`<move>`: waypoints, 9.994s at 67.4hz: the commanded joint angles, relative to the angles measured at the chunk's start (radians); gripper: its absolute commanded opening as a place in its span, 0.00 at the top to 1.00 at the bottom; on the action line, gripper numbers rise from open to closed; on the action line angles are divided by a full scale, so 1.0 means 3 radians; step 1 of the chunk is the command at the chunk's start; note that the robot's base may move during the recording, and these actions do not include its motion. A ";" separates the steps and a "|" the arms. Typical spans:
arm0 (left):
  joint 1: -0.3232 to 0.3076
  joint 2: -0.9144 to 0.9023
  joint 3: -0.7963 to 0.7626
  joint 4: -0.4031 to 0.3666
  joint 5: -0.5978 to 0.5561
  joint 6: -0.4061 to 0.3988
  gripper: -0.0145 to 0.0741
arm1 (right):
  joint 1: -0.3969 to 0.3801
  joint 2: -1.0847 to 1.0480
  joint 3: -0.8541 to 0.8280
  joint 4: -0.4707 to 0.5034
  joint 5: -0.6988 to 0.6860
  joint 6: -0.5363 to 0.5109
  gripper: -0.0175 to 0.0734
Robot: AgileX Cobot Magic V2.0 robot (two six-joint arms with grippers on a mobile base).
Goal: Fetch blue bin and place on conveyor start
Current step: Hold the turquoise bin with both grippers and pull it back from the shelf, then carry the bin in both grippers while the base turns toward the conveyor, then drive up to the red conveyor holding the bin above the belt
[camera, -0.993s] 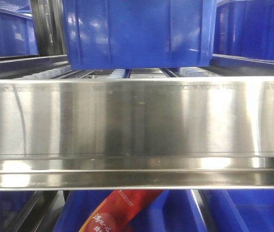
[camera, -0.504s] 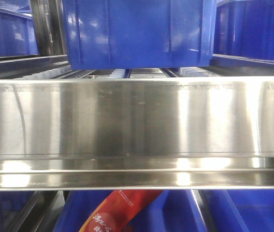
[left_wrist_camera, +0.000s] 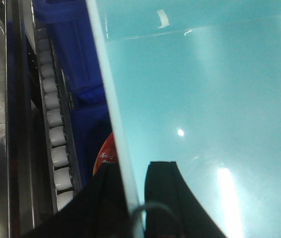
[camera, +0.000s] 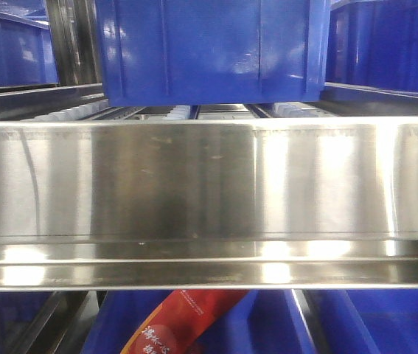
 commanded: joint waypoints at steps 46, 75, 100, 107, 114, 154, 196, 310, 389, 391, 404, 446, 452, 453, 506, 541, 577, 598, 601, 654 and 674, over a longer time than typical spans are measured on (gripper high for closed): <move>0.0000 -0.0046 -0.0023 0.0076 -0.0076 0.0045 0.96 | -0.0004 -0.0024 -0.0031 -0.0064 -0.0083 -0.0060 0.97; 0.0000 -0.0046 -0.0023 0.0095 -0.0076 0.0045 0.96 | -0.0004 -0.0024 -0.0031 -0.0064 -0.0096 -0.0060 0.97; 0.0000 -0.0046 -0.0023 0.0102 -0.0076 0.0045 0.96 | -0.0004 -0.0024 -0.0031 -0.0064 -0.0096 -0.0060 0.97; 0.0000 -0.0046 -0.0023 0.0102 -0.0076 0.0045 0.96 | -0.0004 -0.0024 -0.0031 -0.0064 -0.0096 -0.0060 0.97; 0.0000 -0.0046 -0.0023 0.0102 -0.0076 0.0045 0.96 | -0.0004 -0.0024 -0.0031 -0.0064 -0.0096 -0.0060 0.97; 0.0000 -0.0046 -0.0023 0.0226 -0.0076 0.0045 0.96 | -0.0004 -0.0024 -0.0031 -0.0064 -0.0096 -0.0060 0.97; 0.0000 -0.0046 -0.0023 0.0249 -0.0076 0.0045 0.96 | -0.0004 -0.0024 -0.0031 -0.0064 -0.0096 -0.0060 0.97; 0.0000 -0.0046 -0.0023 0.0249 -0.0076 0.0045 0.96 | -0.0004 -0.0024 -0.0031 -0.0064 -0.0096 -0.0060 0.97; 0.0000 -0.0046 -0.0023 0.0249 -0.0076 0.0045 0.96 | -0.0004 -0.0024 -0.0031 -0.0064 -0.0096 -0.0060 0.97; 0.0000 -0.0046 -0.0023 0.0249 -0.0076 0.0045 0.96 | -0.0004 -0.0024 -0.0031 -0.0064 -0.0096 -0.0060 0.97; 0.0000 -0.0046 -0.0023 0.0249 -0.0076 0.0045 0.96 | -0.0004 -0.0024 -0.0031 -0.0064 -0.0102 -0.0060 0.97; 0.0000 -0.0046 -0.0023 0.0249 -0.0076 0.0045 0.96 | -0.0004 -0.0007 -0.0031 -0.0064 -0.0301 -0.0060 0.97; 0.0000 -0.0046 -0.0023 0.0249 -0.0076 0.0045 0.96 | -0.0004 -0.0007 -0.0031 -0.0064 -0.0307 -0.0060 0.97; 0.0000 -0.0046 -0.0023 0.0249 -0.0076 0.0045 0.96 | -0.0004 -0.0007 -0.0031 -0.0064 -0.0307 -0.0060 0.97; 0.0000 -0.0046 -0.0023 0.0725 -0.0076 0.0045 0.96 | -0.0004 -0.0007 -0.0031 -0.0058 -0.0306 -0.0060 0.97; 0.0000 -0.0046 -0.0023 0.1180 -0.0076 0.0045 0.96 | -0.0004 -0.0007 -0.0031 -0.0059 -0.0314 -0.0060 0.97; 0.0000 -0.0046 -0.0023 0.1273 -0.0076 0.0045 0.96 | -0.0004 -0.0007 -0.0031 -0.0053 -0.0314 -0.0060 0.97; 0.0000 -0.0046 -0.0023 0.1273 -0.0177 0.0045 0.96 | -0.0004 -0.0007 -0.0031 -0.0057 -0.0322 -0.0060 0.97; 0.0000 -0.0046 -0.0023 0.1273 -0.0202 0.0045 0.96 | -0.0004 -0.0007 -0.0031 -0.0057 -0.0322 -0.0060 0.97; 0.0000 -0.0046 -0.0023 0.1273 -0.0370 0.0045 0.96 | -0.0004 -0.0007 -0.0031 -0.0057 -0.0322 -0.0060 0.97; 0.0000 -0.0046 -0.0023 0.1273 -0.0370 0.0045 0.96 | -0.0004 -0.0007 -0.0031 -0.0057 -0.0322 -0.0060 0.97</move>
